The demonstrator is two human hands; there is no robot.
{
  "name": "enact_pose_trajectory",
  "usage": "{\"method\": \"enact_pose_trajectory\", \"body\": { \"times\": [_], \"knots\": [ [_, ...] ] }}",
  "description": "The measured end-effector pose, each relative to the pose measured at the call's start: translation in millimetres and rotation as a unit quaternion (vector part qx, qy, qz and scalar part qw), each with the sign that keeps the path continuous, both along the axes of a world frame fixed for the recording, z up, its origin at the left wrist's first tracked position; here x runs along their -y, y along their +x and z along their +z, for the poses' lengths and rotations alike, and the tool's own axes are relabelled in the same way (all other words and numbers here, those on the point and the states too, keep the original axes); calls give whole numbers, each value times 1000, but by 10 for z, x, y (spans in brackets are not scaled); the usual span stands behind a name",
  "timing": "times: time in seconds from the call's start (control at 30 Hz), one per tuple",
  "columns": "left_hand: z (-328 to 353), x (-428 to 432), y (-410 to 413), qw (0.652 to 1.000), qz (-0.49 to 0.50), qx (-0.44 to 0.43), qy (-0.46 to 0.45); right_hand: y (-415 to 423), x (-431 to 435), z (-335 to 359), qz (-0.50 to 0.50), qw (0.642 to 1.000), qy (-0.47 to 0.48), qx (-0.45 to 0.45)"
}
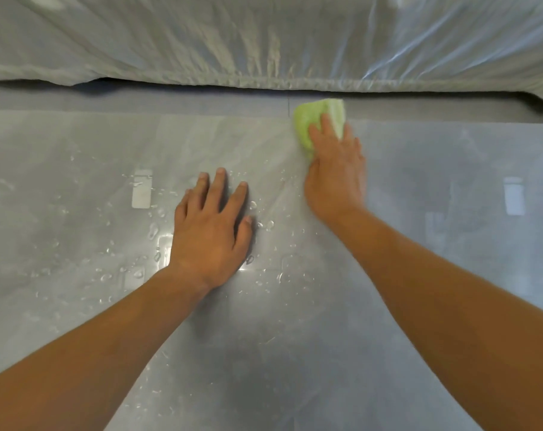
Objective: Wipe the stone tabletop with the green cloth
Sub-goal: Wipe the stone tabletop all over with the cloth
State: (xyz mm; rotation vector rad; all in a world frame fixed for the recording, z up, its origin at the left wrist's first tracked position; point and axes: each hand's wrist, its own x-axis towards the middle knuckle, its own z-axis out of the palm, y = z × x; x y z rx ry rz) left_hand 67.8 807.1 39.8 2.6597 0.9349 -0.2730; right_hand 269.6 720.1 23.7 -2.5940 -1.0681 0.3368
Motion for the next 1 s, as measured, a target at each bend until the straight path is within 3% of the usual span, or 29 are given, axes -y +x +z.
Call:
{"method": "enact_pose_trajectory", "body": {
  "times": [0.1, 0.17, 0.23, 0.3, 0.37, 0.53, 0.6, 0.67, 0.77, 0.93, 1.0],
  "knots": [
    [8, -20, -11, 1000, 9, 2, -10, -443, 148, -38, 196, 981, -2, 13],
    [7, -25, -28, 1000, 1, -1, -13, -320, 346, 3, 249, 969, -7, 5],
    [-5, -35, -46, 1000, -14, -2, -8, -2, 388, 6, 170, 985, -7, 0],
    [-29, -40, -64, 1000, -21, 2, -8, 242, 248, 12, 21, 1000, 0, -11],
    [-46, -41, -83, 1000, -16, 18, -17, 84, 55, 16, -53, 999, -4, -5],
    [-32, -66, -129, 998, -11, 48, -38, -572, 497, -7, 173, 985, 3, 7],
    [-32, -78, -155, 997, -15, 55, -42, -283, 639, 2, 152, 988, -5, 9],
    [-44, -87, -175, 997, -23, 64, -46, 13, 630, 0, 27, 1000, 1, 1],
    [-70, -84, -239, 995, -42, 79, -49, -244, 524, 4, -62, 998, 3, 8],
    [-55, 40, -422, 997, -52, 45, -17, -953, 975, 21, 204, 979, 1, 9],
    [-67, 48, -456, 997, -60, 40, -12, -674, 995, 10, 176, 984, 8, 12]
  ]
}}
